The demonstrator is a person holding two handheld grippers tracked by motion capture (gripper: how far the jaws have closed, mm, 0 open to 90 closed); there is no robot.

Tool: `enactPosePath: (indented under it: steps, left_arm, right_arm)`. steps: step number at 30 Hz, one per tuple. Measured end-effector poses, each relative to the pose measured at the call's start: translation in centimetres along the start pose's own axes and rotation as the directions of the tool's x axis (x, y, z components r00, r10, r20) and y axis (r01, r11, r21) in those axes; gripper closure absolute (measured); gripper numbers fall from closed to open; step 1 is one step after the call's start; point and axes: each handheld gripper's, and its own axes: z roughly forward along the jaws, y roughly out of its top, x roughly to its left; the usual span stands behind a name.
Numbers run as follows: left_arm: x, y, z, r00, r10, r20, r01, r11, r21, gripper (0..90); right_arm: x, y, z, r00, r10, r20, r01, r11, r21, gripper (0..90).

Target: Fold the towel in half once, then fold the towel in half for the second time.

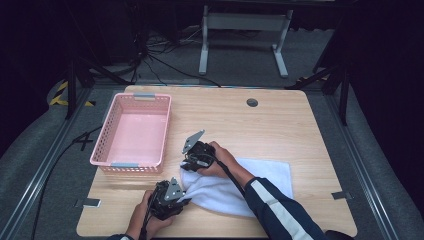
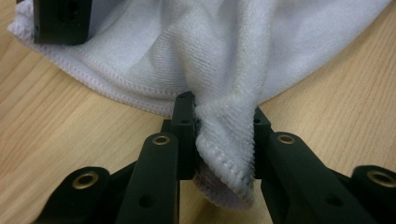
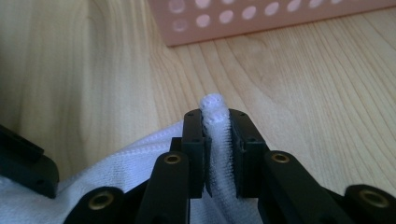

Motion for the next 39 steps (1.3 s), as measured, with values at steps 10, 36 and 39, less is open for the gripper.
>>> enactPosePath:
  steps: [10, 36, 39]
  left_arm:
    - [-0.2, -0.1, -2.1, 0.9986, -0.004, -0.053, 0.000, 0.9976, -0.070, 73.4]
    - [-4.1, 9.5, -1.9, 0.9643, 0.251, -0.083, -0.260, 0.9568, -0.129, 71.7]
    - [-5.1, 11.0, -0.9, 0.9541, 0.291, -0.072, -0.298, 0.9465, -0.125, 71.5]
  right_arm:
    - [0.8, 1.7, -1.9, 0.9993, -0.035, -0.007, 0.035, 0.996, -0.087, 78.5]
    - [-0.4, -2.4, -14.0, 0.9964, 0.013, 0.084, 0.008, 0.972, -0.236, 77.9]
    - [-0.5, -3.9, -15.5, 0.9956, 0.031, 0.088, -0.007, 0.965, -0.261, 77.7]
